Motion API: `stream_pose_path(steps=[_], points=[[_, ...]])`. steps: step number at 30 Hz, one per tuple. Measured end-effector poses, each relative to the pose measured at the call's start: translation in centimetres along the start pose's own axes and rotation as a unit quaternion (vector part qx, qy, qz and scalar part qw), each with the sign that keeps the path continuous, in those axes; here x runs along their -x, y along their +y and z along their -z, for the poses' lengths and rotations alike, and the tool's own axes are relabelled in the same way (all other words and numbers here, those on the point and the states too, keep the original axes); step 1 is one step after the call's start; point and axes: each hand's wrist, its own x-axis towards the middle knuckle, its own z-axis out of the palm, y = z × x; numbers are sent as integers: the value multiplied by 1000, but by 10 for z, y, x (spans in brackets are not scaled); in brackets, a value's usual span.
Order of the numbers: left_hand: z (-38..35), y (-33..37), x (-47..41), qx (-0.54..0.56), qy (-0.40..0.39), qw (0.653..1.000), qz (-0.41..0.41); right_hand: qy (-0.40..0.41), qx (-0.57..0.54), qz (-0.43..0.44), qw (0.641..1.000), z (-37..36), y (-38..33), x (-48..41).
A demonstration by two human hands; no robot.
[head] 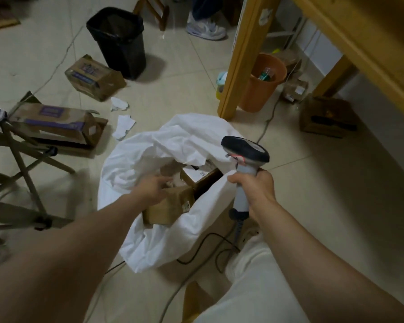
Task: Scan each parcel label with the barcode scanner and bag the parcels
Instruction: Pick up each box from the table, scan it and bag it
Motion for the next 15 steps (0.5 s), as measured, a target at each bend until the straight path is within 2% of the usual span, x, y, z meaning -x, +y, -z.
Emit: stream_pose_path(steps=[3, 5, 7, 10, 15], points=[[-30, 9, -7, -105, -107, 985, -90, -11, -16, 1, 1000, 1, 3, -2], [-44, 17, -11, -168, -135, 972, -96, -15, -27, 6, 1000, 5, 3, -7], [-47, 27, -15, -209, -122, 968, -65, -13, -15, -3, 1000, 12, 5, -11], [-36, 49, -26, -184, -60, 980, -41, -11, -15, -66, 998, 26, 13, -11], [-12, 118, -34, -152, 14, 986, -60, 0, -143, -111, 983, 55, 22, 12]])
